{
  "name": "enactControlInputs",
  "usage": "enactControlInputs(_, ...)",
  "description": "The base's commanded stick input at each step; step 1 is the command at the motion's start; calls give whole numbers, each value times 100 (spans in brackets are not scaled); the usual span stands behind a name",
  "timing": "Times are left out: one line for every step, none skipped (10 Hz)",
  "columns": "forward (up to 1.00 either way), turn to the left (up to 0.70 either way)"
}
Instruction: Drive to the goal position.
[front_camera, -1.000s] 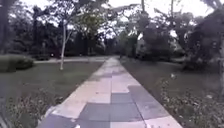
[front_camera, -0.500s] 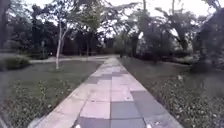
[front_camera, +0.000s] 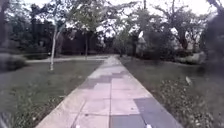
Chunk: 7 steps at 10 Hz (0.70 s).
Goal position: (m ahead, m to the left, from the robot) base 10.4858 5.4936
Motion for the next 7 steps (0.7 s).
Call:
enactControlInputs(70,-1)
enactControlInputs(70,0)
enactControlInputs(70,0)
enactControlInputs(70,0)
enactControlInputs(70,0)
enactControlInputs(70,0)
enactControlInputs(70,0)
